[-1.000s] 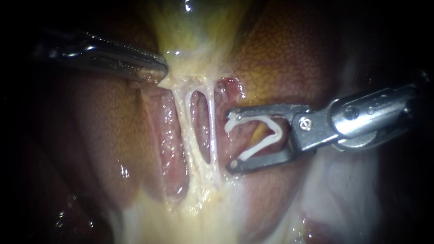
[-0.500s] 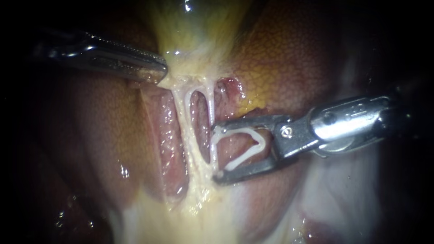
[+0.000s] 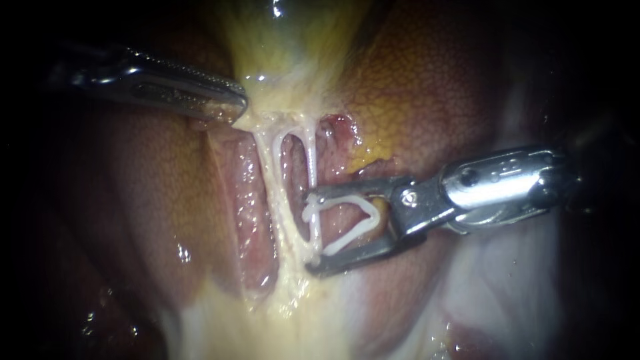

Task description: Clipping first clip left tube

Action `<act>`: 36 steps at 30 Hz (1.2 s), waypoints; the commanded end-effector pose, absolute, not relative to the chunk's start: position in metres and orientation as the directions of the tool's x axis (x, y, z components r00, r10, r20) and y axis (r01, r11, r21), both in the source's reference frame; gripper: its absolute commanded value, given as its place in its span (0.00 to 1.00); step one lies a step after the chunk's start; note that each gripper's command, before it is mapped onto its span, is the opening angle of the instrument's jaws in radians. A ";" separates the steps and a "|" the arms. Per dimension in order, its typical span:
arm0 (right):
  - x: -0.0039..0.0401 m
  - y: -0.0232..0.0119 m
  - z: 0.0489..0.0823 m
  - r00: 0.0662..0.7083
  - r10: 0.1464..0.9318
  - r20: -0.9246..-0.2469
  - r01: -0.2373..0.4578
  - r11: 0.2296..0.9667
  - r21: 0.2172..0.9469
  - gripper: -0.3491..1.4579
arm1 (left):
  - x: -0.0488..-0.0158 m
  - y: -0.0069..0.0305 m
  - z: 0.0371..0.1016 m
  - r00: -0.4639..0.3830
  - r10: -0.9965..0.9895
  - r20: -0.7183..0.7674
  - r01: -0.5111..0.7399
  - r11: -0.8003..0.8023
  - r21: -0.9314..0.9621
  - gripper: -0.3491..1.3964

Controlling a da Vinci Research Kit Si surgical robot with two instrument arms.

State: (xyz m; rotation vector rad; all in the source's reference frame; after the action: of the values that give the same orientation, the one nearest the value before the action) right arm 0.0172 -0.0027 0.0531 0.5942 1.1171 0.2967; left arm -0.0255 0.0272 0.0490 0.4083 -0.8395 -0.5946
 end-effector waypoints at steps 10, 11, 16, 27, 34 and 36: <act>0.0175 -0.0034 0.0559 0.428 0.520 -0.739 0.076 0.794 0.603 0.48 | -0.0255 0.0272 0.0490 0.523 -0.635 0.569 0.326 0.765 0.555 0.00; 0.0175 -0.0034 0.0561 0.428 0.519 -0.740 0.076 0.795 0.602 0.48 | -0.0255 0.0272 0.0490 0.523 -0.635 0.569 0.326 0.765 0.555 0.00; 0.0177 -0.0033 0.0568 0.430 0.526 -0.734 0.078 0.788 0.610 0.48 | -0.0256 0.0272 0.0490 0.523 -0.635 0.569 0.327 0.765 0.555 0.00; 0.0187 -0.0029 0.0580 0.416 0.551 -0.723 0.102 0.762 0.639 0.48 | -0.0256 0.0272 0.0491 0.523 -0.635 0.569 0.327 0.765 0.555 0.00; 0.0195 -0.0029 0.0583 0.371 0.602 -0.708 0.156 0.710 0.686 0.47 | -0.0256 0.0272 0.0491 0.523 -0.635 0.569 0.327 0.765 0.555 0.00; 0.0197 -0.0031 0.0584 0.360 0.613 -0.703 0.170 0.698 0.696 0.47 | -0.0256 0.0272 0.0491 0.523 -0.635 0.569 0.327 0.765 0.555 0.00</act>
State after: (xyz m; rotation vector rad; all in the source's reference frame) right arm 0.0199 -0.0032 0.0584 0.8022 1.2031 0.3326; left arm -0.0256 0.0272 0.0491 0.4075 -0.8390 -0.5954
